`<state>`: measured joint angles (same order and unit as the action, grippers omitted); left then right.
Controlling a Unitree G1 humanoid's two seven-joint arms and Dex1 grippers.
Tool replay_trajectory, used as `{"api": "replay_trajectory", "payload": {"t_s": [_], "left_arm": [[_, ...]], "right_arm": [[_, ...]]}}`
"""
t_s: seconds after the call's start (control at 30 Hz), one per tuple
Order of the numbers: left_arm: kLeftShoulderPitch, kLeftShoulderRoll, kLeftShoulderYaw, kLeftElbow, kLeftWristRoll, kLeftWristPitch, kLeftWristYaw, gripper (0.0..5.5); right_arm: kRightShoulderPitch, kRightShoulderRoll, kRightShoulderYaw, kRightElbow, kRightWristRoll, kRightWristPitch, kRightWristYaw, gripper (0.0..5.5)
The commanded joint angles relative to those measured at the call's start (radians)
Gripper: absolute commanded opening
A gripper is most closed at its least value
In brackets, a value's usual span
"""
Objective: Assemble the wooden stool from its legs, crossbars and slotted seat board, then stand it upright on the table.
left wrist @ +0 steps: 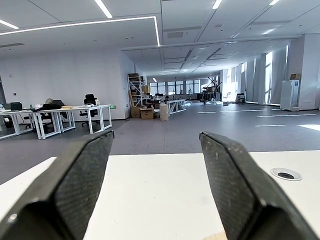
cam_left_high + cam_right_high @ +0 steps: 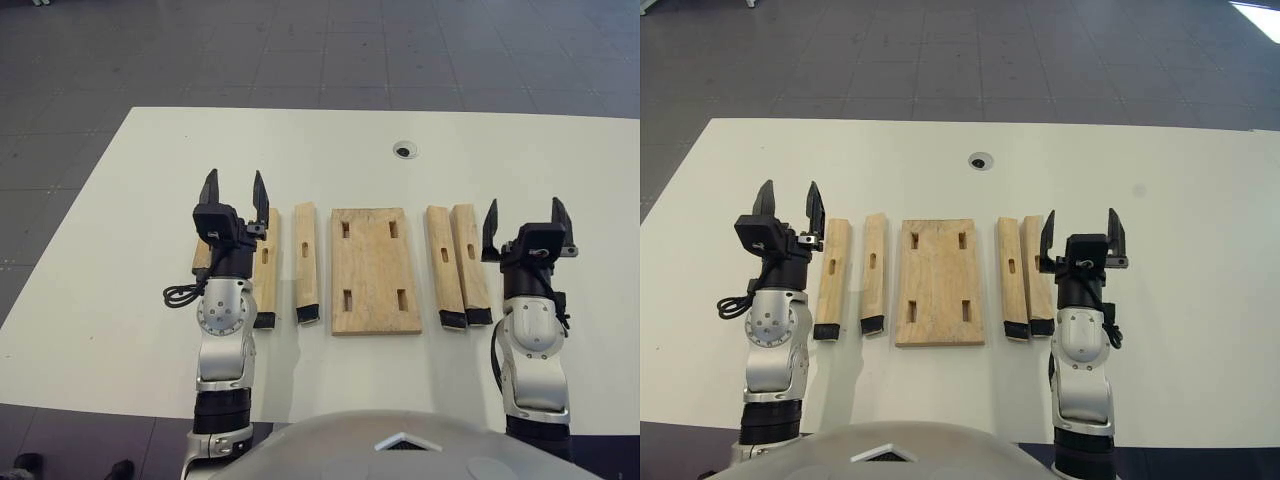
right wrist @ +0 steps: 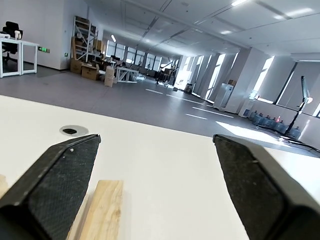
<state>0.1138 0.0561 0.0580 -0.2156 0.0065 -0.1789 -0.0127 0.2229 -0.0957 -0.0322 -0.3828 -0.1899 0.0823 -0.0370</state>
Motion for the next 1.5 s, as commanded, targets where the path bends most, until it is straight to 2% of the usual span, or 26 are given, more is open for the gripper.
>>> {"api": "replay_trajectory", "payload": {"t_s": [0.03,0.23,0.67,1.07,1.27,1.37,1.5], "left_arm": [[-0.006,-0.001,0.018,0.022,0.007,0.030,0.019,3.18],[-0.012,-0.004,0.017,0.035,0.006,0.036,0.014,3.18],[-0.016,-0.008,0.013,0.044,0.008,0.050,0.012,3.18],[-0.025,-0.008,0.022,0.056,0.003,0.066,0.013,3.18],[-0.021,-0.010,0.024,0.052,0.001,0.068,0.014,3.22],[-0.017,-0.011,0.024,0.049,0.002,0.070,0.014,3.22],[-0.016,-0.013,0.022,0.048,0.002,0.072,0.014,3.22]], "right_arm": [[-0.008,-0.010,0.029,-0.013,-0.004,0.017,0.028,4.16],[-0.012,0.002,0.039,-0.009,0.002,0.018,0.024,4.16],[0.104,0.047,-0.138,0.052,0.120,0.101,-0.024,4.16],[0.169,0.085,-0.163,0.132,0.222,0.167,0.002,4.16],[0.196,0.105,-0.168,0.084,0.299,0.169,0.025,3.26],[0.202,0.099,-0.162,0.037,0.304,0.198,0.017,2.62],[0.210,0.056,-0.137,-0.092,0.240,0.199,0.008,2.62]]}}
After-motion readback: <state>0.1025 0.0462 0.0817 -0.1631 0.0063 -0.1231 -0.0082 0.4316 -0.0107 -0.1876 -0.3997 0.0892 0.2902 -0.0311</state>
